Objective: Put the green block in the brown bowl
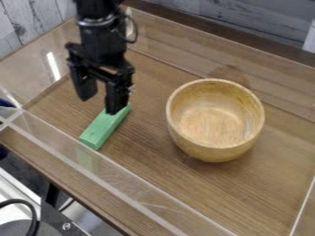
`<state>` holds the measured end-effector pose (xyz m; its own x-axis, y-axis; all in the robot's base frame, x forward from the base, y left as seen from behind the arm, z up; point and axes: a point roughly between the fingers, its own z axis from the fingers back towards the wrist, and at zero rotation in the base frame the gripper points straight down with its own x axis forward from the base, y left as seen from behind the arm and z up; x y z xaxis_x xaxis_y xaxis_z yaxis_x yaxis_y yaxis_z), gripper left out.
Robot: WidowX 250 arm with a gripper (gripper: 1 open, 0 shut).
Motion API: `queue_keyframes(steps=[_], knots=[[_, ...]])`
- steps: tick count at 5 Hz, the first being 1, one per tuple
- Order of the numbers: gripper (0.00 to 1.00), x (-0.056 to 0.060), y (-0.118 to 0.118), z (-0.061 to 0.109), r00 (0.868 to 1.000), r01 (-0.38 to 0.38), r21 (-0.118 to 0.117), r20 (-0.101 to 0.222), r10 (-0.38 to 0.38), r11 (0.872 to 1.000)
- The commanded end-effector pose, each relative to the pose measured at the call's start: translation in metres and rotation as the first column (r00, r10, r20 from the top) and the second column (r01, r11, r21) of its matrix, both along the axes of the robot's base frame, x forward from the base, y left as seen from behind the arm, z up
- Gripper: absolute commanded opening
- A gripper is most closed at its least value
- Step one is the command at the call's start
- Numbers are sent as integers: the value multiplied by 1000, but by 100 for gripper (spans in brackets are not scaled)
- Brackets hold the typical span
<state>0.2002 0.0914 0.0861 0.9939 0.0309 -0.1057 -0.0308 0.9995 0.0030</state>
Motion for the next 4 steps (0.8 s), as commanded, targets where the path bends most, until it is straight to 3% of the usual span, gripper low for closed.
queue_keyframes(steps=[1, 4], knots=[[100, -1, 13, 1, 998, 5, 37, 65, -7, 999], [100, 0, 20, -21, 998, -10, 34, 62, 8, 999]])
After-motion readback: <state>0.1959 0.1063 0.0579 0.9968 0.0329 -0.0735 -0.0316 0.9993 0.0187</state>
